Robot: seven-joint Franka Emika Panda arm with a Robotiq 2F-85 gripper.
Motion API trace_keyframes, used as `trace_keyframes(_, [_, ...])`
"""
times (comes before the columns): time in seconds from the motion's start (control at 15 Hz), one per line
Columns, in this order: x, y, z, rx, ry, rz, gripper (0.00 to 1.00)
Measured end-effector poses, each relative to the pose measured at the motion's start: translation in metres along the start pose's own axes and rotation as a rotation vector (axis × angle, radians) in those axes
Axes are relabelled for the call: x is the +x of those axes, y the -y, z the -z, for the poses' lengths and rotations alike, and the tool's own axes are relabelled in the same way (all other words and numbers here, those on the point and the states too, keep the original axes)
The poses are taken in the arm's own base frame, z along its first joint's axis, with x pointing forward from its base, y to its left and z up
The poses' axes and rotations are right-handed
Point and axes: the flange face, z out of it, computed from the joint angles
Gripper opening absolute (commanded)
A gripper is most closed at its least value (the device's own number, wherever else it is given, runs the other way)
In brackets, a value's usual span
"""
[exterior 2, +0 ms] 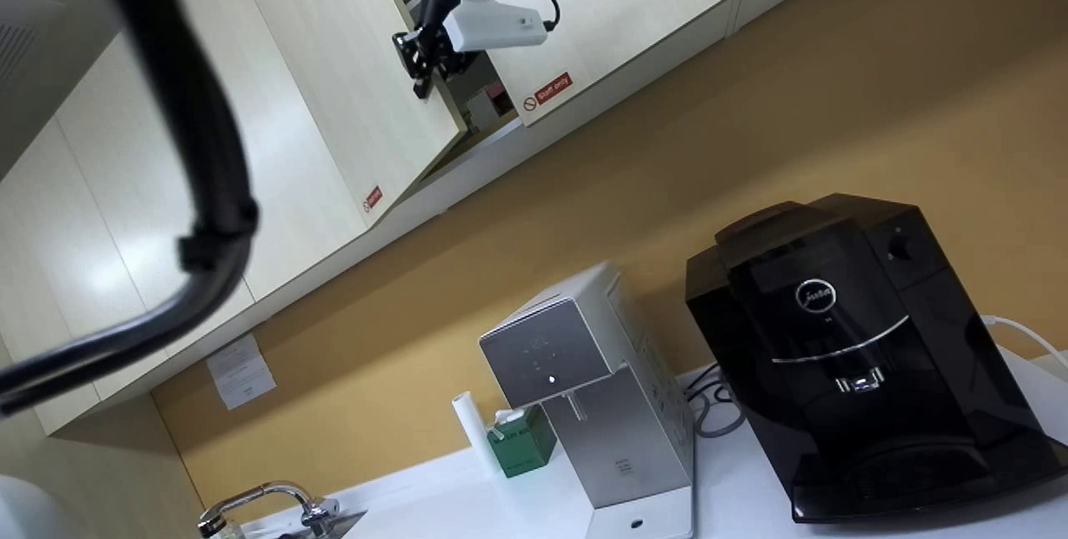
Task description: Close the open upper cabinet door.
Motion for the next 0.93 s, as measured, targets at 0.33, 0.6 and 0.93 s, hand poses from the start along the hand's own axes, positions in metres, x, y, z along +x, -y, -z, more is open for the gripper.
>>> trace_keyframes(0.33, [0.000,-0.012,-0.013,-0.043,-0.004,0.015,0.07])
trace_keyframes(0.6, [0.000,-0.012,-0.013,-0.045,-0.003,0.016,0.07])
trace_keyframes(0.93, [0.002,-0.020,-0.013,-0.024,0.005,0.018,0.07])
